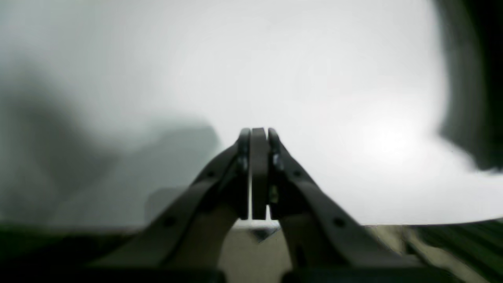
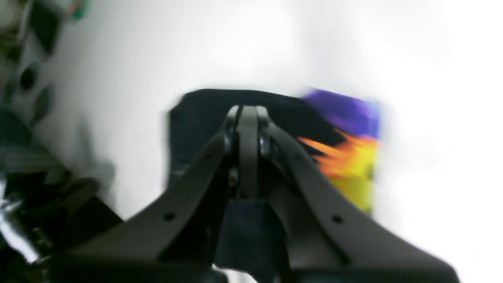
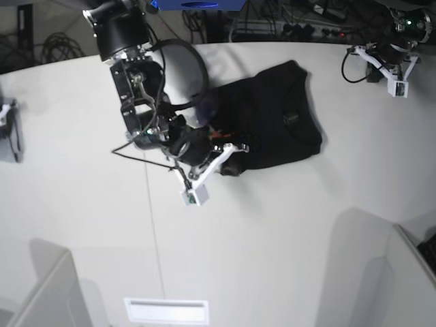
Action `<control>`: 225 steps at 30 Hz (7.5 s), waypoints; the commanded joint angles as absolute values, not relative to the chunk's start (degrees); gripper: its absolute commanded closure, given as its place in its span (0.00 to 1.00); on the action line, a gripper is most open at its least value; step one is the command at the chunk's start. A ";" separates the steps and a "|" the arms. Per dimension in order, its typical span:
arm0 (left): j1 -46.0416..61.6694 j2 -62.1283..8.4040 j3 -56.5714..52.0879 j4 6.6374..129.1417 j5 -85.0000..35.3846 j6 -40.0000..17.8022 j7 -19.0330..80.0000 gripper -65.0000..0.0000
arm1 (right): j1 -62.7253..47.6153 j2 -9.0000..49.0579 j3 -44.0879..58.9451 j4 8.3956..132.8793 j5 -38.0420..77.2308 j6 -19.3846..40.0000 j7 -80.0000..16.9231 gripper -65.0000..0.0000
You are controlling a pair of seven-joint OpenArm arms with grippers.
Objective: Fold the T-shirt properly
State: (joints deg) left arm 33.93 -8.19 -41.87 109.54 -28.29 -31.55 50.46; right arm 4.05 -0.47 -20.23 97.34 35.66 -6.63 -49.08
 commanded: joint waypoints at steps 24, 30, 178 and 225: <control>21.05 -8.31 -16.13 101.49 -41.10 -9.27 49.10 1.00 | 10.95 1.01 -20.44 76.62 37.14 -5.67 -41.27 1.00; 22.46 -8.40 -17.10 108.18 -41.10 -9.45 49.10 1.00 | 7.52 1.36 -20.18 91.56 37.32 -5.67 -42.86 1.00; -32.04 -20.18 64.66 85.14 -3.38 -38.20 49.10 0.46 | -22.99 4.18 19.65 109.41 37.05 -0.57 -48.92 1.00; 28.35 -20.35 -14.55 112.84 -4.00 -38.11 7.69 1.00 | -46.02 14.90 6.99 115.74 12.97 -0.13 -18.07 1.00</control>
State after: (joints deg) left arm 28.45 -20.01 -14.37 111.87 -3.05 -38.09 9.50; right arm -45.56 14.28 6.63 114.72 13.21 0.01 -19.44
